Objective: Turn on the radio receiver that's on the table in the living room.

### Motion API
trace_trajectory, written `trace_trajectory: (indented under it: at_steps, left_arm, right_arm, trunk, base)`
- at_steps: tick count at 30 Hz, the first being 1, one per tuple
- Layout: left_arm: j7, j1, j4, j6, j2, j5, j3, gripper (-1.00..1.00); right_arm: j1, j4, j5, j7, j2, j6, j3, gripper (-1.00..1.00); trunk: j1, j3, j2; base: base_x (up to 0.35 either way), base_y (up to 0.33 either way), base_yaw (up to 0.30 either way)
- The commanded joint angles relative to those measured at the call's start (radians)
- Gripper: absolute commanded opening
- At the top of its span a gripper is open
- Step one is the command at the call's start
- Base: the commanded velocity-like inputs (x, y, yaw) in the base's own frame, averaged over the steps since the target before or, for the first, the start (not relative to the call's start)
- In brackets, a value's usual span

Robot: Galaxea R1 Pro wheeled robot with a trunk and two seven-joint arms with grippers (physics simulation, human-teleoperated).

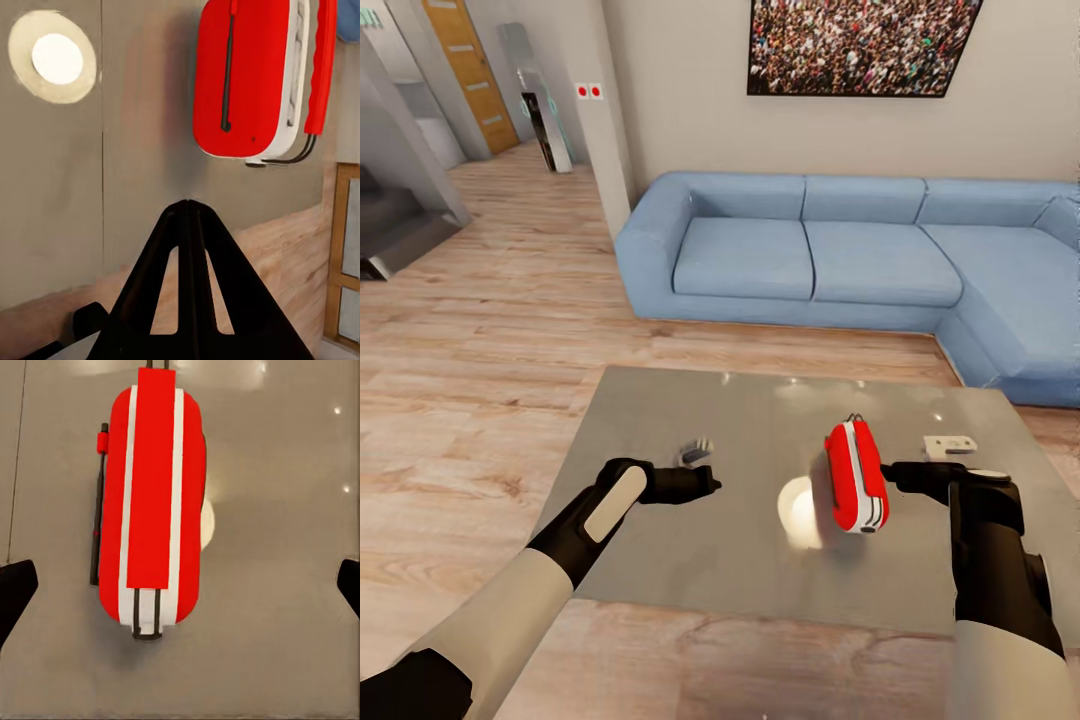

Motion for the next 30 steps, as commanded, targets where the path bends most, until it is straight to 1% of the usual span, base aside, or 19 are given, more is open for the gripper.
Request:
trace_trajectory:
  at_steps: [1,4,8,14,27,30]
  left_arm:
    - [0.000,0.000,0.000,0.000,0.000,0.000,0.000,-1.00]
    - [0.000,0.000,0.000,0.000,0.000,0.000,0.000,-1.00]
    - [0.000,0.000,-0.001,0.000,0.000,0.000,0.000,-1.00]
    - [0.000,0.000,-0.002,0.000,0.000,0.000,0.000,-1.00]
    - [0.000,0.000,-0.006,0.000,0.000,0.000,0.000,-1.00]
    - [0.000,0.000,-0.007,0.000,0.000,0.000,0.000,-1.00]
  right_arm:
    - [0.000,0.000,0.000,0.000,0.000,0.000,-0.001,1.00]
    - [0.000,0.000,0.000,-0.001,0.000,-0.003,-0.002,1.00]
    - [0.000,0.000,-0.001,-0.002,0.000,-0.005,-0.005,1.00]
    - [0.000,0.000,-0.001,-0.003,0.000,-0.007,-0.018,1.00]
    - [0.000,0.000,-0.001,-0.005,0.000,-0.007,-0.022,1.00]
    - [0.000,0.000,-0.001,-0.005,0.001,-0.008,-0.028,1.00]
  trunk:
    - [0.000,0.000,0.000]
    - [0.000,0.000,0.000]
    - [0.000,0.004,0.000]
    - [0.000,0.013,0.000]
    - [0.000,0.034,0.000]
    - [0.000,0.039,0.000]
  base:
    - [-0.341,0.000,0.000]
    - [-0.242,0.000,0.000]
    - [-0.075,0.000,0.000]
    - [-0.014,0.000,0.000]
    - [-0.001,0.000,0.000]
    - [0.000,0.000,0.000]
